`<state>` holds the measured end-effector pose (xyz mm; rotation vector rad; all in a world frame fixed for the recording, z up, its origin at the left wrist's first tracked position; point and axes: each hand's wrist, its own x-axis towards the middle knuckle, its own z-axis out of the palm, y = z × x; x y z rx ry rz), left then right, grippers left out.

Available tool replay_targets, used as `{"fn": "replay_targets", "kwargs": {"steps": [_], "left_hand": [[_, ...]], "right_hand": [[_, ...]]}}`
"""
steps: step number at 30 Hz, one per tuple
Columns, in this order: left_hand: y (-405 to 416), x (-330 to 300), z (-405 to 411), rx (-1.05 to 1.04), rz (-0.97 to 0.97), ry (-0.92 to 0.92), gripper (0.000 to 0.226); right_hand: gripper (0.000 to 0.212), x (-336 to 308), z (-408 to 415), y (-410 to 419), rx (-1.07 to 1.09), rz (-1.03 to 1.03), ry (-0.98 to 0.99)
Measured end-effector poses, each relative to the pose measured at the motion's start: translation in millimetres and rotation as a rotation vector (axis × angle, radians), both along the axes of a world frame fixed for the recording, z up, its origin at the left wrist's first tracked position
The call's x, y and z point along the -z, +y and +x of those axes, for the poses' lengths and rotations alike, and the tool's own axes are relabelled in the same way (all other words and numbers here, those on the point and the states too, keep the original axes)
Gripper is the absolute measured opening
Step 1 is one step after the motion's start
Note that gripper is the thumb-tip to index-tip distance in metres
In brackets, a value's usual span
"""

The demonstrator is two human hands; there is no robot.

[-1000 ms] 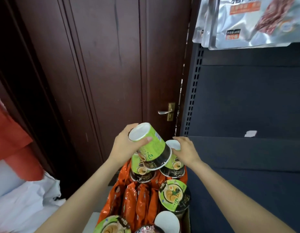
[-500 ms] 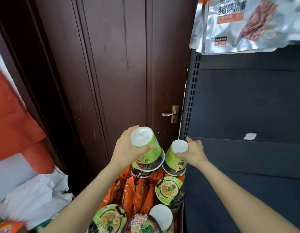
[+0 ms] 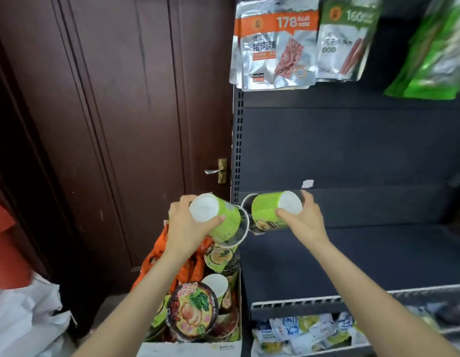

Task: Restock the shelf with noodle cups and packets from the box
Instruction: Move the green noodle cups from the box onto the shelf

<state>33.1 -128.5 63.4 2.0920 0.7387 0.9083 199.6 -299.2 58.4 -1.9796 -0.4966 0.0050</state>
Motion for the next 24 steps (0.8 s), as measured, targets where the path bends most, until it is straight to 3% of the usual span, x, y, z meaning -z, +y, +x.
{"fn": "replay_targets", "kwargs": {"steps": [5, 12, 18, 21, 24], "left_hand": [[-53, -11, 28, 0.057, 0.027, -0.041, 0.065], [-150, -14, 94, 0.142, 0.181, 0.103, 0.068], [-245, -4, 169, 0.199, 0.129, 0.084, 0.072], [-283, 3, 200, 0.211, 0.114, 0.054, 0.072], [-316, 6, 227, 0.224, 0.108, 0.017, 0.07]], "right_hand": [[0.052, -5, 4, -64, 0.15, 0.155, 0.053], [0.06, -1, 40, -158, 0.279, 0.246, 0.277], [0.061, 4, 100, -247, 0.058, 0.111, 0.309], [0.074, 4, 130, -292, -0.079, 0.008, 0.363], [0.069, 6, 154, -328, -0.17, -0.042, 0.363]]}}
